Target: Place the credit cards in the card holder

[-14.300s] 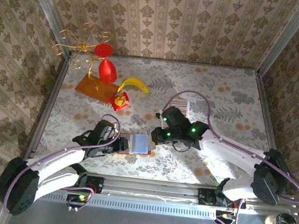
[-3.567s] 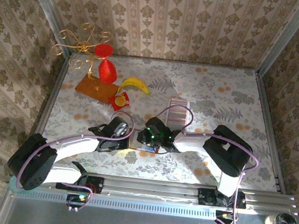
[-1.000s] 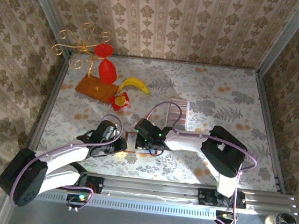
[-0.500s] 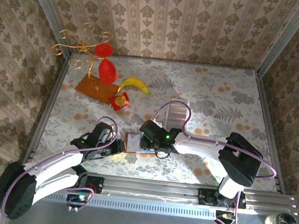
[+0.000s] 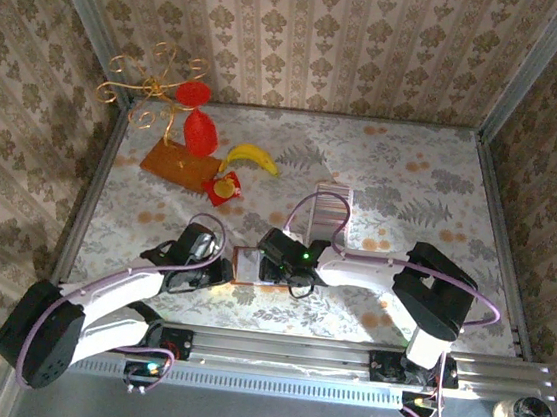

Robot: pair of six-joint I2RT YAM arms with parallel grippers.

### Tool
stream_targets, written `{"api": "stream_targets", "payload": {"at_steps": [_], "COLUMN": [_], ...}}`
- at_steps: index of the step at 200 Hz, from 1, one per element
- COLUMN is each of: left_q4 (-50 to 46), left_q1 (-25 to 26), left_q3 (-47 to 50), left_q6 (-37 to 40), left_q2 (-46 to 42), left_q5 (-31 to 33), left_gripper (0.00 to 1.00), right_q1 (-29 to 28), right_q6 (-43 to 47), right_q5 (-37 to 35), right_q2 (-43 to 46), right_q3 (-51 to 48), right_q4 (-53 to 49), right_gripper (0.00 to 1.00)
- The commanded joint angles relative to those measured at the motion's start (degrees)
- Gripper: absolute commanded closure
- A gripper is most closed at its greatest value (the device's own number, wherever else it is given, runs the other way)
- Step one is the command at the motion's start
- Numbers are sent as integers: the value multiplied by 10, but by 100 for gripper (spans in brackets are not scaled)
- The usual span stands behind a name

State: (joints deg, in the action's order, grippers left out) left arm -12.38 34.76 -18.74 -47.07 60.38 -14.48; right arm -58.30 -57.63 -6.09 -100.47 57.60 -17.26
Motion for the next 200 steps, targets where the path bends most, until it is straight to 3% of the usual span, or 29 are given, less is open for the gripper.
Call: {"api": "stream_targets", "payload": {"at_steps": [1,107,200], "left_q4": [46,95,87], "left_q1": [3,28,41], "left_q3": [-1,-8,20], "left_q6": [11,8,-12], "left_q2": [25,92,56], "left_q5": [-28,-63,-39], "left_gripper": [74,89,90], "right_q1": [-2,-2,-7], "right_q6": [-15,-57,-69], "right_q5": [-15,48,41], "right_q2": [-24,-31,14], "right_q3": [1,-15,-39], "right_q4": [-25,145,209], "right_gripper": [45,47,48]}}
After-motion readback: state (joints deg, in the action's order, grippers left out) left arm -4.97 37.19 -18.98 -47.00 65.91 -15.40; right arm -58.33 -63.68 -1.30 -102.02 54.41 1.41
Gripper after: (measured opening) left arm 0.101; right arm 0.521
